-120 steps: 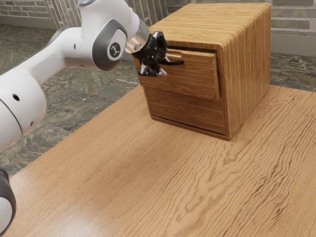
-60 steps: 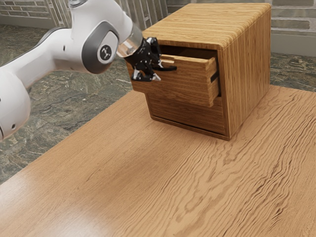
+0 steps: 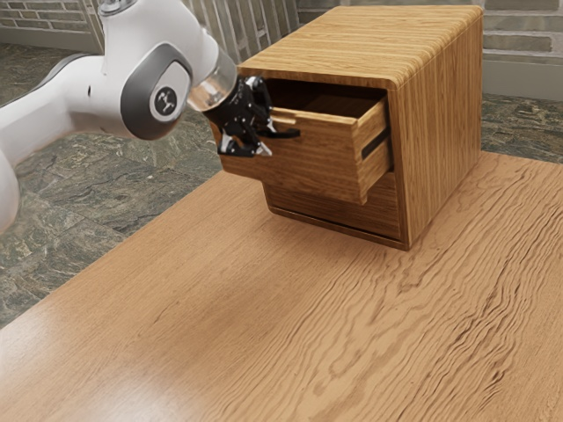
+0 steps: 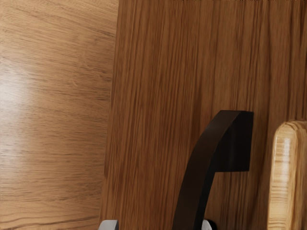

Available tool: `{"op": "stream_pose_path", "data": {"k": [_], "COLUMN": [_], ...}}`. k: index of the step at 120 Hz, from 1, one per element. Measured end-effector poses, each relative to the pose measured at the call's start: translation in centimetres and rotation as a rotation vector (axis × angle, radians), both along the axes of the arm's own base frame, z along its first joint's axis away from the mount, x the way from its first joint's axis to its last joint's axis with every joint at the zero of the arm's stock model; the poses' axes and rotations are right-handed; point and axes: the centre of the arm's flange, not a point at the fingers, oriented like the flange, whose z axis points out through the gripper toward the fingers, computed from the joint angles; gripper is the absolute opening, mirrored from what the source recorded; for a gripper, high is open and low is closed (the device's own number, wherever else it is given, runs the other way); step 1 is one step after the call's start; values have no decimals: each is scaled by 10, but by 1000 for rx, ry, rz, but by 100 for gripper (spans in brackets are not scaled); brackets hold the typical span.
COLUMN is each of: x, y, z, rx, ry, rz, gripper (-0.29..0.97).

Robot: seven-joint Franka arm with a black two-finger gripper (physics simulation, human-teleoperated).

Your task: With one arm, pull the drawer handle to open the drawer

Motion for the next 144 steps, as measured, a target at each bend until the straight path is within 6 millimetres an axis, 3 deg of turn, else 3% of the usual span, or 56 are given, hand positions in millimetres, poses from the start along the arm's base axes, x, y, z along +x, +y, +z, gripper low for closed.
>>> {"op": "stream_pose_path", "data": {"k": [70, 144], "x": [-48, -77], "y": [-2, 5], "z": [3, 7], "rx": [-10, -17], "ry": [34, 52], "rz": [30, 57], "gripper": [12, 13]}}
